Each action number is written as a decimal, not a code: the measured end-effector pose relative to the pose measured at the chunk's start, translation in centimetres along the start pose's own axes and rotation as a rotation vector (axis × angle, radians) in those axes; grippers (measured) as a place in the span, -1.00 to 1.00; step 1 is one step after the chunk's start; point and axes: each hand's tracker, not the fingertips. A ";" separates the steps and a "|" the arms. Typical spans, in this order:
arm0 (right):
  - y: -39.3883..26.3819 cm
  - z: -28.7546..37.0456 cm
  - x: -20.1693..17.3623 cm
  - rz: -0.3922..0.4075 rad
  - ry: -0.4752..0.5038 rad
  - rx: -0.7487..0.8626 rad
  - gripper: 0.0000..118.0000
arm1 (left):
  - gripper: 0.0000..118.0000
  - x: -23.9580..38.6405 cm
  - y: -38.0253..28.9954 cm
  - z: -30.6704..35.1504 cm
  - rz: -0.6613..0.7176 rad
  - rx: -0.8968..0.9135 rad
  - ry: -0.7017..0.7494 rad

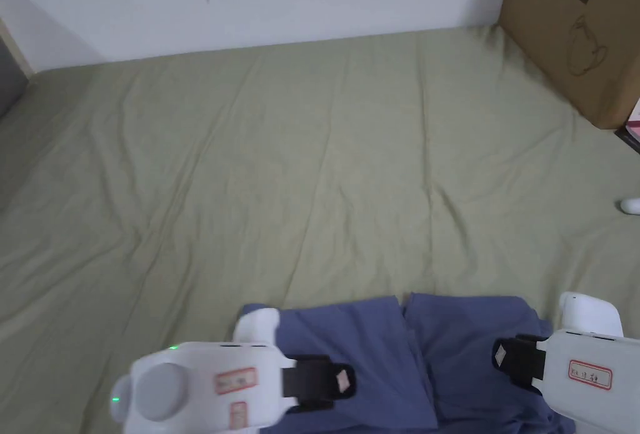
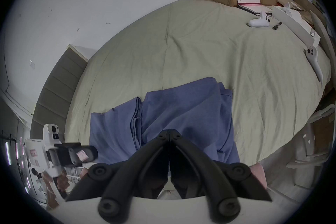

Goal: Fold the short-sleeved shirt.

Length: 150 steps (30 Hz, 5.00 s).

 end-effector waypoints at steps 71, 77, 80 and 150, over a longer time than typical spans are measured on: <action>-1.2 -2.5 -1.3 0.051 -0.053 -0.137 -0.99 | 0.54 2.1 3.6 -3.2 -0.130 -0.134 0.072; -1.3 -2.3 0.2 0.034 -0.079 -0.141 -0.99 | 0.48 1.7 4.0 0.3 -0.089 -0.065 0.074; -1.3 -2.4 0.4 0.022 -0.079 -0.137 -0.99 | -0.77 0.8 4.3 3.4 -0.091 0.021 0.124; -2.4 -12.9 -16.0 0.389 0.049 -0.230 -0.99 | 0.72 -15.3 2.2 0.4 0.396 0.020 -0.287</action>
